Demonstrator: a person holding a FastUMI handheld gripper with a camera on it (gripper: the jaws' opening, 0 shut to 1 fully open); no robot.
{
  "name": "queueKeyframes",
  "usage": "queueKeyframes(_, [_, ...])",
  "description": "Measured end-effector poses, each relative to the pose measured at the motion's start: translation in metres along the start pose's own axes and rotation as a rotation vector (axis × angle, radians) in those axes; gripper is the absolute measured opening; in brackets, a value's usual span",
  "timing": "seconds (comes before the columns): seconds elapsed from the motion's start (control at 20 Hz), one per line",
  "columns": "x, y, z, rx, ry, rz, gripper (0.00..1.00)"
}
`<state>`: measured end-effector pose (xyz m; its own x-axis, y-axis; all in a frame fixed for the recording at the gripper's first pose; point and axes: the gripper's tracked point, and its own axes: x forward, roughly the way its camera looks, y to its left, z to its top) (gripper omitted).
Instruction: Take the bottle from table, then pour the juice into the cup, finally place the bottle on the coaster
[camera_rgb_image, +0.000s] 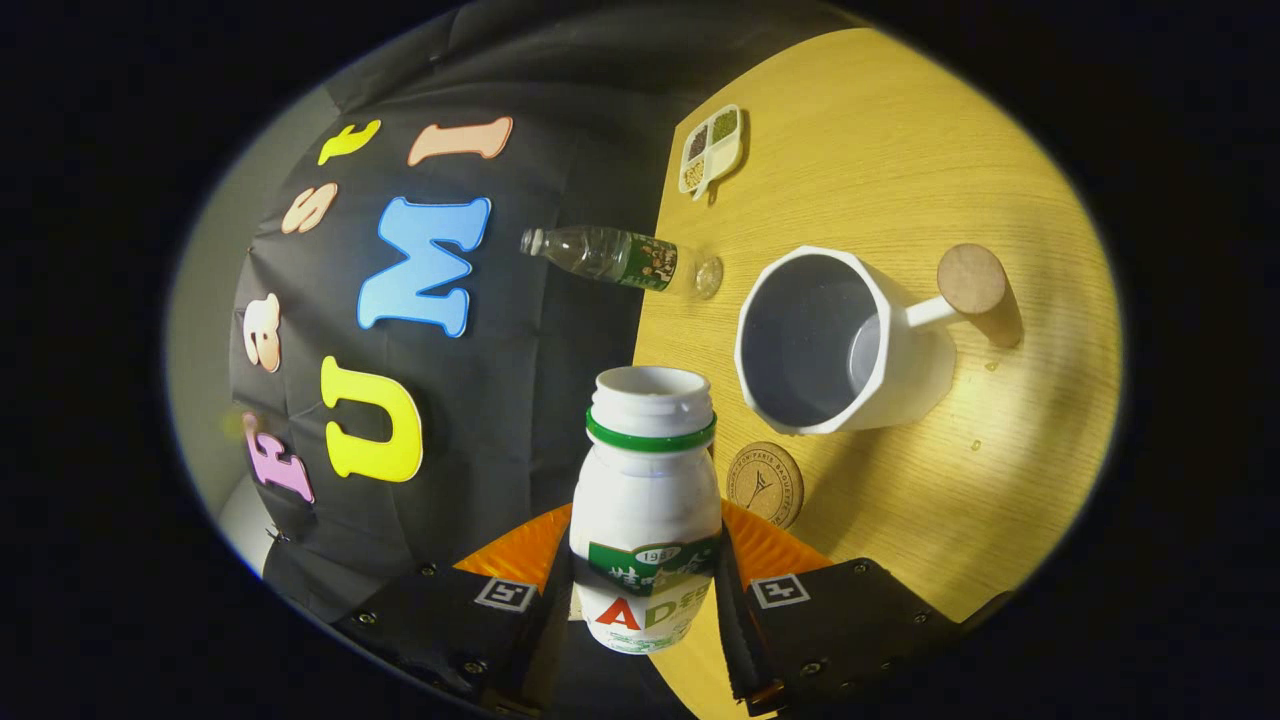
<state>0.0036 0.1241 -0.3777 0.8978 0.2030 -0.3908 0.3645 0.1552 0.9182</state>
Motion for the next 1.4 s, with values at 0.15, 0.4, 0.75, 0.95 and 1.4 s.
queueKeyframes(0.15, [0.001, 0.004, -0.002, 0.034, 0.001, 0.0, 0.64])
queueKeyframes(0.4, [0.002, 0.004, 0.004, 0.089, -0.006, -0.004, 0.64])
queueKeyframes(0.75, [0.005, 0.005, 0.006, 0.129, -0.007, -0.008, 0.63])
queueKeyframes(0.95, [0.004, 0.005, 0.008, 0.188, -0.021, -0.007, 0.64])
queueKeyframes(1.4, [0.004, 0.006, 0.005, 0.237, -0.009, -0.014, 0.63])
